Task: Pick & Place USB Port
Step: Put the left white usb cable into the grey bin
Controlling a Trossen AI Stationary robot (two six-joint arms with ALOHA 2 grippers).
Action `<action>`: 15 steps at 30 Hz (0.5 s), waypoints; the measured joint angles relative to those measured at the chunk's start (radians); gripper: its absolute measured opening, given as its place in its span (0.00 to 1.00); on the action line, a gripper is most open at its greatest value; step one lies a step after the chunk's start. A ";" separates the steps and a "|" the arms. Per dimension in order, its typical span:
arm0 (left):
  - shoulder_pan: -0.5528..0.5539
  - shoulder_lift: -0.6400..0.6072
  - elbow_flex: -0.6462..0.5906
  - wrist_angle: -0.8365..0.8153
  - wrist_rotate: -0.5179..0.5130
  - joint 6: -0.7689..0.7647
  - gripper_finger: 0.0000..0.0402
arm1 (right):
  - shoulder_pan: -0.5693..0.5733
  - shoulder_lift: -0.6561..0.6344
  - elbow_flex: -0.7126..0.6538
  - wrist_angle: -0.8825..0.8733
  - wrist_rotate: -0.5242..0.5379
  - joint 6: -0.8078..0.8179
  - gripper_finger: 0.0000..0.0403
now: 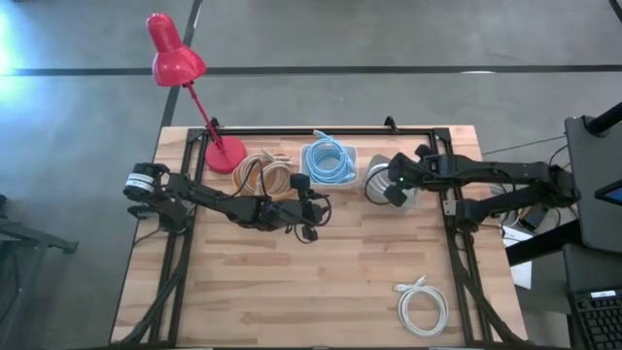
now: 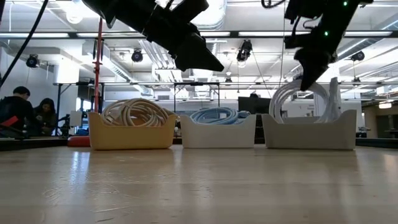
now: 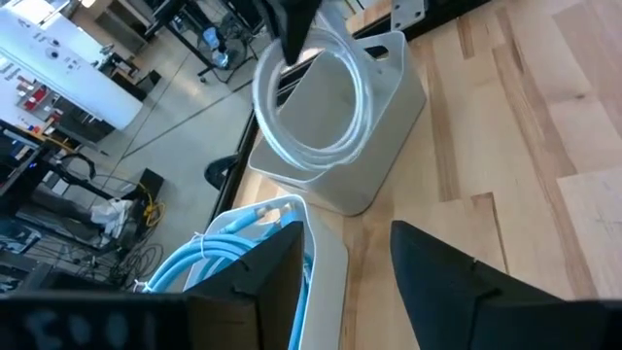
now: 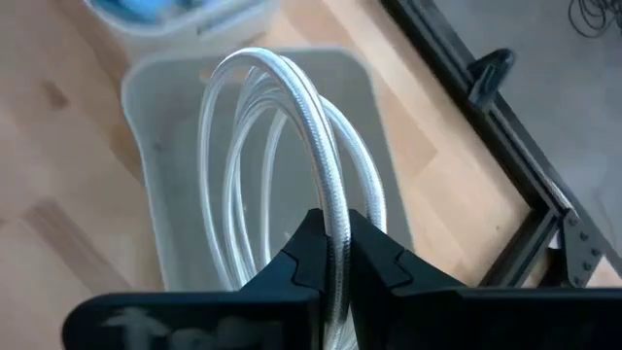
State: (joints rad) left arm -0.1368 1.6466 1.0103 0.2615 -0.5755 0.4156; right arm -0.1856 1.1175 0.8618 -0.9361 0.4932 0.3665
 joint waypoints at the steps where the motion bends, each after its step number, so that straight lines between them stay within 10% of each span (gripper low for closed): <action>1: 0.000 0.000 0.000 0.000 0.000 0.000 0.44 | -0.007 0.000 -0.017 0.012 -0.001 -0.010 0.04; 15: 0.006 0.000 0.000 0.000 0.001 -0.005 0.44 | -0.027 0.002 -0.125 0.082 -0.033 -0.040 0.22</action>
State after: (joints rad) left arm -0.1303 1.6466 1.0100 0.2615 -0.5748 0.4107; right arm -0.2130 1.1191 0.7365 -0.8539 0.4599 0.3267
